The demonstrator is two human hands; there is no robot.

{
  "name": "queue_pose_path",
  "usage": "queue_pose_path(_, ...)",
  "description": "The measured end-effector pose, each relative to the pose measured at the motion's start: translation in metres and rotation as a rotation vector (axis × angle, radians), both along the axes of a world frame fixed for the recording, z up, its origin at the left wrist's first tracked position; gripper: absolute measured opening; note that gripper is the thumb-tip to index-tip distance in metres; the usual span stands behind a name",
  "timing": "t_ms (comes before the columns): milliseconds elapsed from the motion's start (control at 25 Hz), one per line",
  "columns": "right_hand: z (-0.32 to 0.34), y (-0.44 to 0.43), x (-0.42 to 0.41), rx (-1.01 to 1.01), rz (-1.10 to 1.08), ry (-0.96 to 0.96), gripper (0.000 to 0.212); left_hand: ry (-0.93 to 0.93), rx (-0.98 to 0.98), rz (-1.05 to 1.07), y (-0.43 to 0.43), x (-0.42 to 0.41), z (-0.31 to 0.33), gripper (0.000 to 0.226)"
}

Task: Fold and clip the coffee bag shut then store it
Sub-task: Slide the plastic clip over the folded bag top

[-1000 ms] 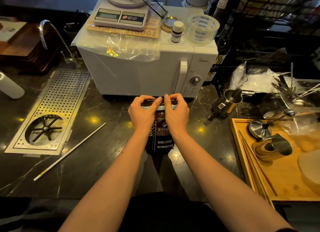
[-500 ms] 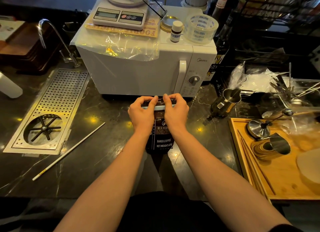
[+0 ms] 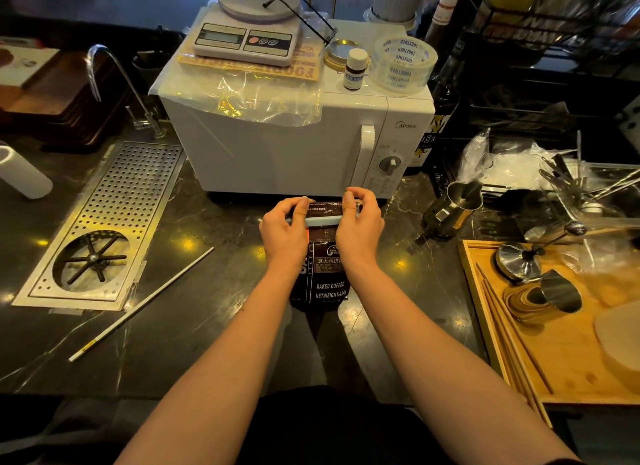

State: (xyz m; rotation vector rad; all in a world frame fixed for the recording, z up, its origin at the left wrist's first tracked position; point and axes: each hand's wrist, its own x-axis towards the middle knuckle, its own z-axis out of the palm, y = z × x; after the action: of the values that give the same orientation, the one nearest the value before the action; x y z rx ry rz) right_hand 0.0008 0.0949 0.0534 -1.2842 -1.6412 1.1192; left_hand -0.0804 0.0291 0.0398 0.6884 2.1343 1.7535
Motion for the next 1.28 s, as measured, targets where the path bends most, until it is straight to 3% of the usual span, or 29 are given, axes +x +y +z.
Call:
queue_pose_path(360, -0.004, 0.004, -0.001, -0.122, -0.005, 0.213, 0.018, -0.029, -0.031, -0.1, -0.006, -0.009, -0.001, 0.026)
queue_pose_path(640, -0.008, 0.007, 0.01, -0.123, -0.024, 0.238, 0.029, -0.177, 0.04, -0.049, -0.013, -0.012, 0.002, 0.02)
queue_pose_path(760, -0.016, 0.008, 0.025, -0.151, 0.062, 0.222, 0.031, -0.28, 0.027, -0.162, -0.029, -0.01, -0.004, 0.034)
queue_pose_path(880, -0.019, -0.001, 0.046, -0.166, 0.219, 0.203, 0.014, -0.291, -0.052, -0.329, -0.052, -0.003, -0.013, 0.074)
queue_pose_path(1280, -0.051, -0.026, 0.074, -0.142, 0.449, 0.028, 0.096, -0.181, -0.159, -0.448, -0.081, 0.021, -0.049, 0.107)
